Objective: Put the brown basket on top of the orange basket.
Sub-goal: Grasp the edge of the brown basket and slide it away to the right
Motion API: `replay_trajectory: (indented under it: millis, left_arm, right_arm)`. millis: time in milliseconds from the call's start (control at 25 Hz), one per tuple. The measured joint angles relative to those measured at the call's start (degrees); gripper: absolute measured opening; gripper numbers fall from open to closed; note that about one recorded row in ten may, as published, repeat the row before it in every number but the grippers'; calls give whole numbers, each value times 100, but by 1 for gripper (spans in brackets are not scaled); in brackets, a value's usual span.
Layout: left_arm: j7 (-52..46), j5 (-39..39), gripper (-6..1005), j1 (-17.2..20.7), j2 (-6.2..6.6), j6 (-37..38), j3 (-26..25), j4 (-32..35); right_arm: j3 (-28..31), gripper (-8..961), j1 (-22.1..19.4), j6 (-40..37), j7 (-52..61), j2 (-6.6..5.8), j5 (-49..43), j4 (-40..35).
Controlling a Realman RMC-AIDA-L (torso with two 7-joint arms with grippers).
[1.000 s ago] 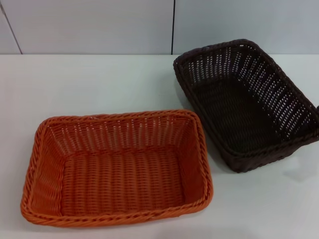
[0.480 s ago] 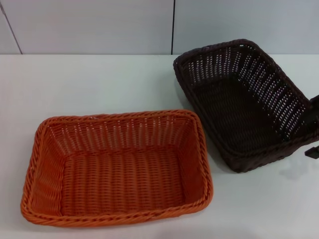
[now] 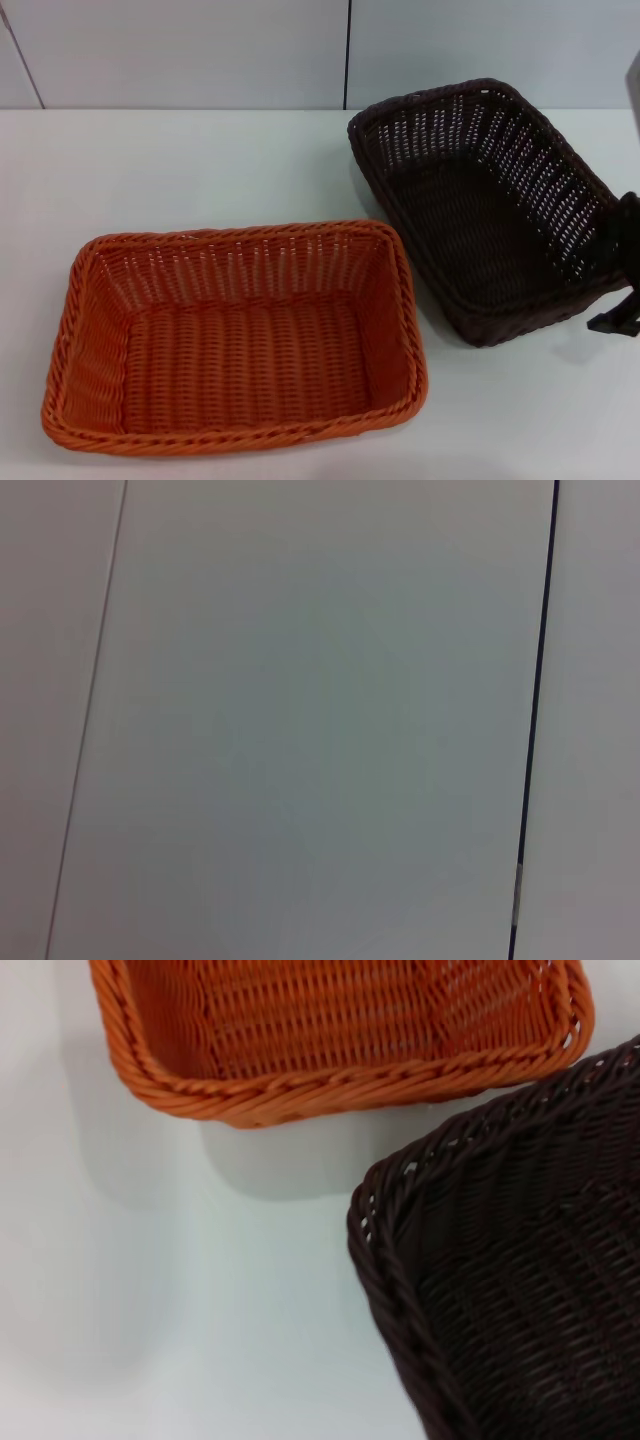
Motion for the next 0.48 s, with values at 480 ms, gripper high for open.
replay_trajectory:
  millis: [480]
  left_arm:
    - [4,9,786,4,0,1,50,45]
  right_arm:
    - [-233,816,57,819,-99,328,-437,507]
